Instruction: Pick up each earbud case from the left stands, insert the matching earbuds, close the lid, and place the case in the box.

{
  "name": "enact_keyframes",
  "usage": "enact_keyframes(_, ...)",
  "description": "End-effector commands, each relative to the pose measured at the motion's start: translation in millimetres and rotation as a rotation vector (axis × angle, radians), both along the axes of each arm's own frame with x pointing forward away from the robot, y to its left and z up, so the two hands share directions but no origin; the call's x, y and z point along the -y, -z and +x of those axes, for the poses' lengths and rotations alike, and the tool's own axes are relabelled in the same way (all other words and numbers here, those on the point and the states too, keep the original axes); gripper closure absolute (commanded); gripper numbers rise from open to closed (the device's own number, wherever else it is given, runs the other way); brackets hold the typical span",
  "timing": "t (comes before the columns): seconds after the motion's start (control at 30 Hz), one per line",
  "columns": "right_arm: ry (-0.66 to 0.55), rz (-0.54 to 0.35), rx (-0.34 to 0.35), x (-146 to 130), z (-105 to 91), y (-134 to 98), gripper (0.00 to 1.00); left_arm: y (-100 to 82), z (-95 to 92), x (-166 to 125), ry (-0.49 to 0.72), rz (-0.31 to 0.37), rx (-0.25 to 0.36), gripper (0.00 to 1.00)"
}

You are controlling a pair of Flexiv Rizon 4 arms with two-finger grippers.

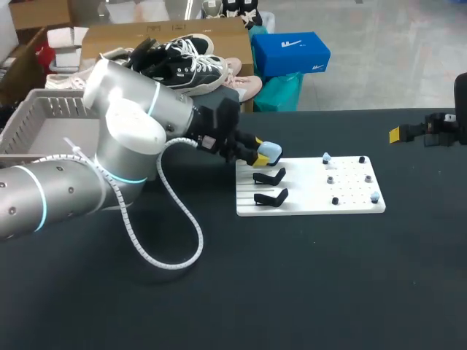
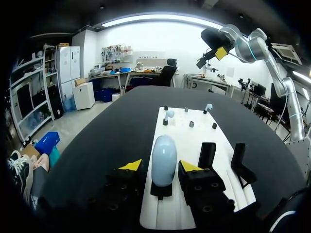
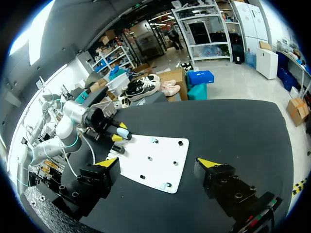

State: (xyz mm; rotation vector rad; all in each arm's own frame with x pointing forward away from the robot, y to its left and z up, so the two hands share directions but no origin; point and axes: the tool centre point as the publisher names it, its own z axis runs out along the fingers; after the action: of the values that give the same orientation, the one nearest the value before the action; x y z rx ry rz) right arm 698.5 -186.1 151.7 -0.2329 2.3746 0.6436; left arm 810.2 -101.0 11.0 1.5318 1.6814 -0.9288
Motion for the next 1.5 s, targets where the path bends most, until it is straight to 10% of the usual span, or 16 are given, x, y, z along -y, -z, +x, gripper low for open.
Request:
enact_keyframes(0.03, -0.003, 0.002, 0.001, 0.3, 1.6, 1.2, 0.00, 2.2, 0.7, 1.3, 0.002, -0.004, 0.001, 0.67)
enact_keyframes(0.13, -0.003, 0.002, 0.001, 0.3, 1.6, 1.2, 0.00, 0.2, -0.9, 0.6, 0.004, -0.011, 0.005, 1.00)
enact_keyframes(0.63, -0.003, 0.002, 0.001, 0.3, 1.6, 1.2, 0.00, -29.8, -17.1, -18.9, -0.002, -0.090, 0.026, 1.00)
enact_keyframes(0.93, -0.003, 0.002, 0.001, 0.3, 1.6, 1.2, 0.00, -82.3, -64.8, -26.6, -0.029, -0.224, 0.074, 1.00)
enact_keyframes(1.5, -0.003, 0.002, 0.001, 0.3, 1.6, 1.2, 0.00, -103.6, -133.2, -17.3, -0.050, -0.320, 0.153, 1.00)
